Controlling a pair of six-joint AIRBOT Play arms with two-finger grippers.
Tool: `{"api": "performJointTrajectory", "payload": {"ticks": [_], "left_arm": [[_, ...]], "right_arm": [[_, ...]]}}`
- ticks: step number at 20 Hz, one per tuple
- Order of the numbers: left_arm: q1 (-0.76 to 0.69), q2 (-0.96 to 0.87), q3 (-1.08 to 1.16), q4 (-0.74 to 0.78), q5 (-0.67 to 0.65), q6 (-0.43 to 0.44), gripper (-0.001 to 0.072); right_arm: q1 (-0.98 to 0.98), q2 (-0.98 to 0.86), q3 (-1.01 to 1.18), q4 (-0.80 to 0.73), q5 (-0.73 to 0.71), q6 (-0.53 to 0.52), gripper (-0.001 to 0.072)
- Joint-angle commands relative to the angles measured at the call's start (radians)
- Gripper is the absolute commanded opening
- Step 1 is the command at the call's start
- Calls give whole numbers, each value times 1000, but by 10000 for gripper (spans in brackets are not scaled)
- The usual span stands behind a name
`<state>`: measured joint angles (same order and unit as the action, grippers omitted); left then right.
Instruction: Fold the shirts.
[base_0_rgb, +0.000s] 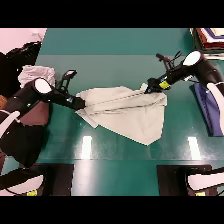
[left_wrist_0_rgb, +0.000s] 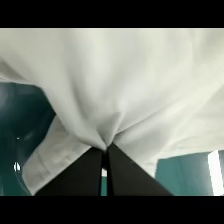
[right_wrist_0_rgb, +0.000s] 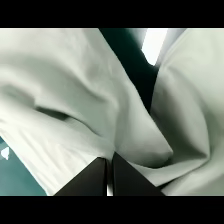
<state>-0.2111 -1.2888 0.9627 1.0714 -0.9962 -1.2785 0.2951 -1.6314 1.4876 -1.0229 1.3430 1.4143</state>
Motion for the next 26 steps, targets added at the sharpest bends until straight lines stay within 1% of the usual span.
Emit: {"api": "performJointTrajectory", "payload": {"ticks": [1, 2, 4, 6, 8, 10, 13, 14, 18, 20, 23, 24, 25, 26], "left_arm": [[0, -52, -23, 6, 16, 16, 440], [0, -52, -8, 6, -16, 15, 545], [0, -50, 44, 8, -100, 15, 548], [0, -29, 114, 32, -144, 14, 547], [0, 3, 188, 60, -136, 11, 548], [0, 8, 267, 79, -113, -5, 549], [17, -5, 308, 76, -54, -22, 549], [27, -26, 307, 72, -37, -34, 549], [42, -185, 308, -35, -52, -19, 549], [42, -256, 308, -60, -26, -24, 549], [42, -304, 308, -105, -3, -23, 547], [42, -307, 308, -106, 23, -24, 477], [42, -306, 309, -111, 52, -24, 251], [42, -306, 311, -111, 76, -32, 92]], "right_arm": [[29, -18, -16, -1, -33, -28, 16], [33, -7, -16, -2, -26, -28, 16], [34, 21, -16, -2, 6, -28, 16], [34, 57, -17, -21, 62, -28, 16], [48, 101, -17, -82, 105, -27, 16], [58, 142, -17, -124, 112, -27, 16], [66, 176, -17, -129, 105, -27, 17], [67, 178, -16, -129, 105, -27, 17], [71, 177, -17, -121, 101, -27, 17], [71, 177, -17, -121, 100, -26, 17], [71, 177, -17, -121, 101, -16, 17], [71, 177, -17, -121, 101, -16, 17], [71, 177, -17, -121, 101, -16, 17], [71, 177, -17, -121, 100, -16, 17]]}}
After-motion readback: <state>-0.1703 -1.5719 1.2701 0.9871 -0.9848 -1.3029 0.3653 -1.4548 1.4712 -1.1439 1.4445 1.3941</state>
